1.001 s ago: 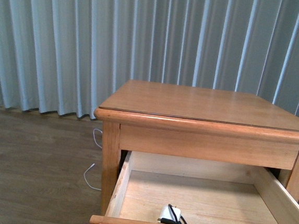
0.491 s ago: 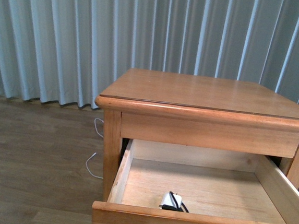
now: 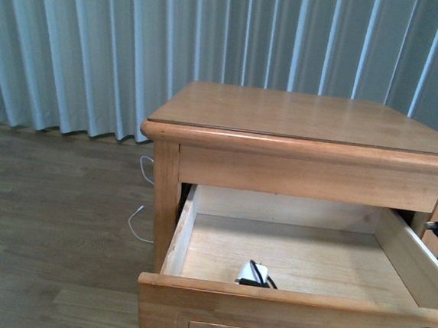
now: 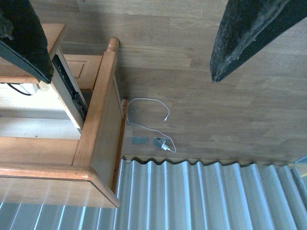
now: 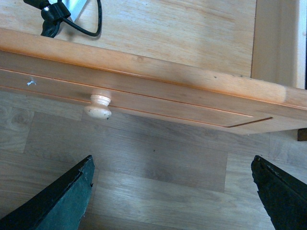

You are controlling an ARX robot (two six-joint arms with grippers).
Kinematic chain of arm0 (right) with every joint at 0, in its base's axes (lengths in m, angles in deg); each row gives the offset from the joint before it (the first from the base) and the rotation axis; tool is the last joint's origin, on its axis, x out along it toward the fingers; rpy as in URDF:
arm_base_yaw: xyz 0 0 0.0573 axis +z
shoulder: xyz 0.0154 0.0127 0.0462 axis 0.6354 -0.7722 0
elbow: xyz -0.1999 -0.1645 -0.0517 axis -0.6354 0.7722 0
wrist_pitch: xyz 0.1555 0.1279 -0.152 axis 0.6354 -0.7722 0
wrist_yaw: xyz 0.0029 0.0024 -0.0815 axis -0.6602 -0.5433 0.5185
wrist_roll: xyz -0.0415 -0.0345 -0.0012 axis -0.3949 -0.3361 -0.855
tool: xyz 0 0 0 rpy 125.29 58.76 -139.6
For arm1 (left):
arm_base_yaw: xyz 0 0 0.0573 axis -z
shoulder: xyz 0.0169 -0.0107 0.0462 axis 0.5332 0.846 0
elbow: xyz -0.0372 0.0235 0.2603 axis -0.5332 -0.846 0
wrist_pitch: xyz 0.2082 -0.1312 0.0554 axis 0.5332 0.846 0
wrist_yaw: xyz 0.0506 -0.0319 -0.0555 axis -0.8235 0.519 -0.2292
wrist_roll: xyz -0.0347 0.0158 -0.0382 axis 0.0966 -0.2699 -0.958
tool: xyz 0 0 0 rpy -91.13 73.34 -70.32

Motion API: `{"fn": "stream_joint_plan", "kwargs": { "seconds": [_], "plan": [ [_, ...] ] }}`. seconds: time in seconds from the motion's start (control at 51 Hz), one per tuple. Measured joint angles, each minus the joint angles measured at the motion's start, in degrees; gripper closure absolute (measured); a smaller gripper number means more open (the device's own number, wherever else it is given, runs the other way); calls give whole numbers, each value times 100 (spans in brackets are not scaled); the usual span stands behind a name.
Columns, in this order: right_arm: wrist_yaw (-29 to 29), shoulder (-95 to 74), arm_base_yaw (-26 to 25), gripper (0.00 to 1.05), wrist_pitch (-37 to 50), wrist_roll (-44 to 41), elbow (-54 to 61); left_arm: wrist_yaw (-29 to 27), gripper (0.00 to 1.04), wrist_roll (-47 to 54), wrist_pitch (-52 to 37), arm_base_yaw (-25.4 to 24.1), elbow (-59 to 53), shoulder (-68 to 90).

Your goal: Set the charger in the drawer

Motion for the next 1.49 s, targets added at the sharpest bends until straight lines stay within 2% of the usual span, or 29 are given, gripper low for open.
{"fn": "stream_joint_plan", "kwargs": {
  "seconds": [0.392, 0.844, 1.256, 1.491],
  "plan": [
    [278, -1458, 210, 8, 566, 149, -656, 0, 6, 2, 0, 0, 0, 0],
    [896, -3167, -190, 8, 1456, -186, -1980, 0, 6, 0, 0, 0, 0, 0],
    [1250, -4422, -505, 8, 1808, -323, -3602, 0, 6, 0, 0, 0, 0, 0],
    [1416, -4789, -590, 8, 1928, -284, -4013, 0, 6, 0, 0, 0, 0, 0]
  ]
}}
